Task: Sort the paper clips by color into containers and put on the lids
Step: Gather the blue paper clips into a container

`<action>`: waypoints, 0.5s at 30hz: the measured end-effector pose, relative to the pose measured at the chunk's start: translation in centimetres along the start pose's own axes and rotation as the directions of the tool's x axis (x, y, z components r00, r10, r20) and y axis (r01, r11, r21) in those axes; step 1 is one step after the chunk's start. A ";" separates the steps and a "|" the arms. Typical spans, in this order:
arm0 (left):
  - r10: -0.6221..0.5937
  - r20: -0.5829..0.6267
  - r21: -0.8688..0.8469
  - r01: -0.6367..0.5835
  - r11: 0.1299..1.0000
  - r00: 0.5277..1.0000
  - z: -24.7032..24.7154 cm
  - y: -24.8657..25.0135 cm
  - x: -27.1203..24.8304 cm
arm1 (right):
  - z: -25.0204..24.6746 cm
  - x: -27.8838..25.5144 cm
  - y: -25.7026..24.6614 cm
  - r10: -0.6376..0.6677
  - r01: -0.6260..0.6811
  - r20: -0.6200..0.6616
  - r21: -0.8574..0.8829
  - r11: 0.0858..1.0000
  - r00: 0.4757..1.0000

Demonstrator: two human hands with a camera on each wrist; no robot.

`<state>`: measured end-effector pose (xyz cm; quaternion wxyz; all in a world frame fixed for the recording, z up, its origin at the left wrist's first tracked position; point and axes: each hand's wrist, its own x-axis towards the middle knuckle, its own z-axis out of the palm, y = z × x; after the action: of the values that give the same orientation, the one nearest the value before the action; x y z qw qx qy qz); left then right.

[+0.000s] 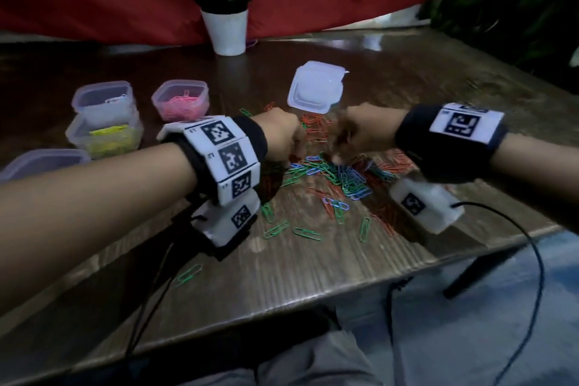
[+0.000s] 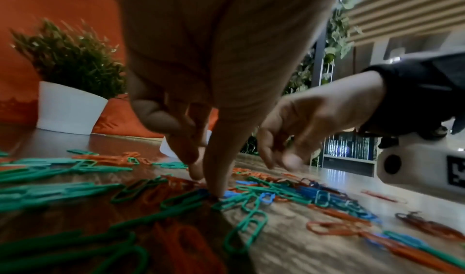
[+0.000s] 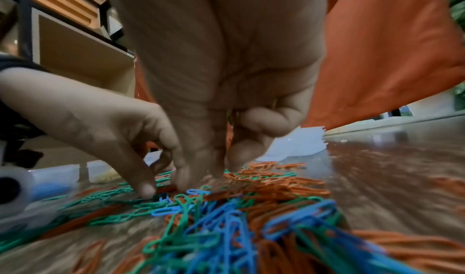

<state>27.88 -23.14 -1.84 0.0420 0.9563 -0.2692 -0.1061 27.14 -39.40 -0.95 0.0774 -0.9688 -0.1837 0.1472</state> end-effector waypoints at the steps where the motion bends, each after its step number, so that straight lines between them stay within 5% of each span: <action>1: -0.003 0.020 0.005 0.003 1.000 1.000 0.0 -0.1 0.3 | 0.0 0.7 -0.3 -0.017 0.018 -0.054 0.017 1.000 0.998; 7: -0.004 0.067 0.025 0.003 1.000 0.998 0.3 -0.9 0.2 | 0.8 4.5 -2.1 -0.014 0.013 0.116 0.008 1.000 0.993; 12: -0.018 -0.064 -0.056 0.014 0.998 0.998 0.1 -0.9 -0.8 | -1.3 3.0 0.7 0.016 0.000 -0.033 0.447 0.895 0.999; 15: 0.008 -0.011 -0.129 -0.010 0.992 1.000 0.0 0.5 -0.6 | -1.5 0.6 2.9 0.126 -0.085 -0.028 0.598 0.797 0.992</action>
<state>27.08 -23.27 -1.66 0.1057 0.9509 -0.2658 -0.1182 29.10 -42.02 -0.29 0.3749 -0.9086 -0.0715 0.1694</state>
